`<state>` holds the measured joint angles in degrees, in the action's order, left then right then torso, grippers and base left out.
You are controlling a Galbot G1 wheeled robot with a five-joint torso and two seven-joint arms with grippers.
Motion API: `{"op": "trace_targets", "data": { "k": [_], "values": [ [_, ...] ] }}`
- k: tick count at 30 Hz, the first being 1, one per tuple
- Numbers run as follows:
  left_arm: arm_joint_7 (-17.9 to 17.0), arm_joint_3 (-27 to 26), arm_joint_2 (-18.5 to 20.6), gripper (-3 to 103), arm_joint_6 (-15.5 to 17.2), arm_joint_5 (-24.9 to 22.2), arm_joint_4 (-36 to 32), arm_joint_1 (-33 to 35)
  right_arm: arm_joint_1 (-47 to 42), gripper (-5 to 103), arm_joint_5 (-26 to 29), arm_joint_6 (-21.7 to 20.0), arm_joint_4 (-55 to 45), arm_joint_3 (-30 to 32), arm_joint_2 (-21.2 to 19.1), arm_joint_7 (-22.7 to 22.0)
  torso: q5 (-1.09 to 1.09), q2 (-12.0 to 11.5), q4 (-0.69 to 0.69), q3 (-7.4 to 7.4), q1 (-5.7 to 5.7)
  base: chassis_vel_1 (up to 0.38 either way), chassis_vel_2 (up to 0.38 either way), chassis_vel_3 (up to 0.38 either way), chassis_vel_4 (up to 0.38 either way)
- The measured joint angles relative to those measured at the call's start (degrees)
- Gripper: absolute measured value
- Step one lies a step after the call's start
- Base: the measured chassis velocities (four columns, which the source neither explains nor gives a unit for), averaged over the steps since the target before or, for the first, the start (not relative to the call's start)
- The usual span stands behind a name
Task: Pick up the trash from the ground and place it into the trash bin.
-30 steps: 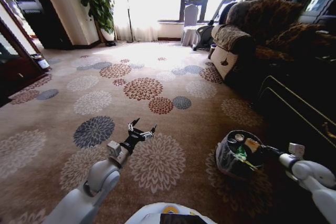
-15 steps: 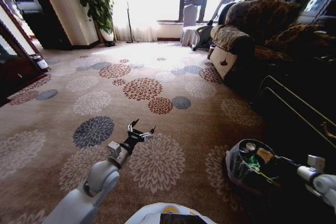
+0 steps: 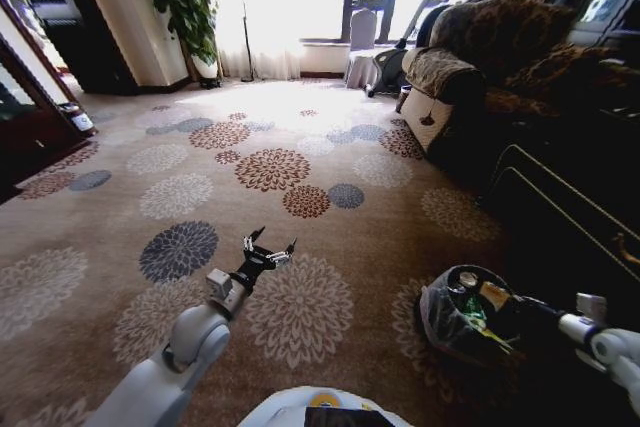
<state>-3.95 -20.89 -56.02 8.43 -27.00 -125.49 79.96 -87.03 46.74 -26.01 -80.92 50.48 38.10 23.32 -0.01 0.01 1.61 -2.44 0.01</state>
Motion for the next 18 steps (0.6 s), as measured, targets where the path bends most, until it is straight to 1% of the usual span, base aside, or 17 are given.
{"op": "trace_targets", "data": {
  "k": [1,3,4,5,7,8,11,12,13,14,15,16,17,18],
  "values": [
    [0.0,0.0,-0.1,100,0.0,0.0,0.1,0.0,0.0,22,0.4,0.2,-0.3,-0.3,0.0,-1.4,0.03,0.0,0.00,0.00,0.00,0.000,0.000,0.000,0.000],
    [0.0,0.4,-0.5,100,-0.1,0.0,0.2,-0.3,0.3,33,3.3,2.4,-1.2,-1.6,-0.4,-6.2,-0.01,0.0,0.01,0.00,0.00,0.000,0.000,0.000,0.000],
    [0.0,0.4,-0.5,100,-0.1,0.0,0.2,-0.3,0.3,33,3.3,2.4,-1.2,-1.6,-0.4,-6.2,-0.01,0.0,0.01,0.00,0.00,0.000,0.000,0.000,0.000],
    [0.0,0.5,-0.6,100,-0.1,0.0,0.2,-0.4,0.3,38,4.1,4.7,-1.3,-2.5,-0.6,-7.9,-0.01,0.0,0.02,0.00,0.00,0.000,0.000,0.000,0.000],
    [-0.1,0.6,-0.5,100,-0.1,0.0,0.2,-0.5,0.4,49,4.0,7.1,-1.2,-3.1,-0.8,-8.8,0.03,0.0,0.02,0.00,0.00,0.000,0.000,0.000,0.000],
    [-0.1,0.6,-0.5,100,-0.1,0.0,0.2,-0.5,0.4,49,4.0,7.1,-1.2,-3.1,-0.8,-8.8,0.03,0.0,0.02,0.00,0.00,0.000,0.000,0.000,0.000],
    [-0.3,0.1,0.0,100,-0.1,-0.5,0.0,-0.5,0.1,65,3.0,8.6,-2.0,-1.5,-0.7,-8.9,0.03,0.0,0.02,0.00,0.00,0.000,0.000,0.000,0.000],
    [-0.4,-0.1,0.1,100,-0.1,-0.7,-0.1,-0.5,-0.7,65,2.3,9.9,-2.8,-0.3,-0.6,-8.9,0.02,0.0,0.02,0.00,0.00,0.000,0.000,0.000,0.000],
    [-0.4,-0.1,0.1,100,-0.1,-0.7,-0.1,-0.5,-0.7,65,2.3,9.9,-2.8,-0.3,-0.6,-8.9,0.02,0.0,0.02,0.00,0.00,0.000,0.000,0.000,0.000],
    [-0.5,-0.2,0.1,100,0.0,-0.9,-0.2,-0.5,-1.4,71,1.8,10.4,-3.6,0.5,-0.5,-9.0,0.01,0.0,0.02,-0.01,0.00,0.000,0.000,0.000,0.000],
    [-0.6,-0.4,0.2,100,0.0,-1.2,-0.2,-0.6,-4.3,76,0.1,11.5,-6.4,3.8,-0.2,-9.5,0.01,0.0,0.02,-0.01,0.00,0.000,0.000,0.000,0.000],
    [-0.7,-0.4,0.2,100,0.0,-1.3,-0.2,-0.7,-6.1,82,-1.1,12.6,-7.8,5.5,-0.1,-10.0,-0.01,0.0,0.02,0.00,0.00,0.000,0.000,0.000,0.000],
    [-0.7,-0.4,0.2,100,0.0,-1.3,-0.2,-0.7,-6.1,82,-1.1,12.6,-7.8,5.5,-0.1,-10.0,-0.01,0.0,0.02,0.00,0.00,0.000,0.000,0.000,0.000],
    [-0.7,-0.5,0.2,100,0.1,-1.4,-0.2,-0.8,-8.0,87,-2.0,13.4,-9.2,7.2,0.0,-10.5,-0.02,0.0,0.02,0.00,0.00,0.000,0.000,0.000,0.000]
  ]
}}
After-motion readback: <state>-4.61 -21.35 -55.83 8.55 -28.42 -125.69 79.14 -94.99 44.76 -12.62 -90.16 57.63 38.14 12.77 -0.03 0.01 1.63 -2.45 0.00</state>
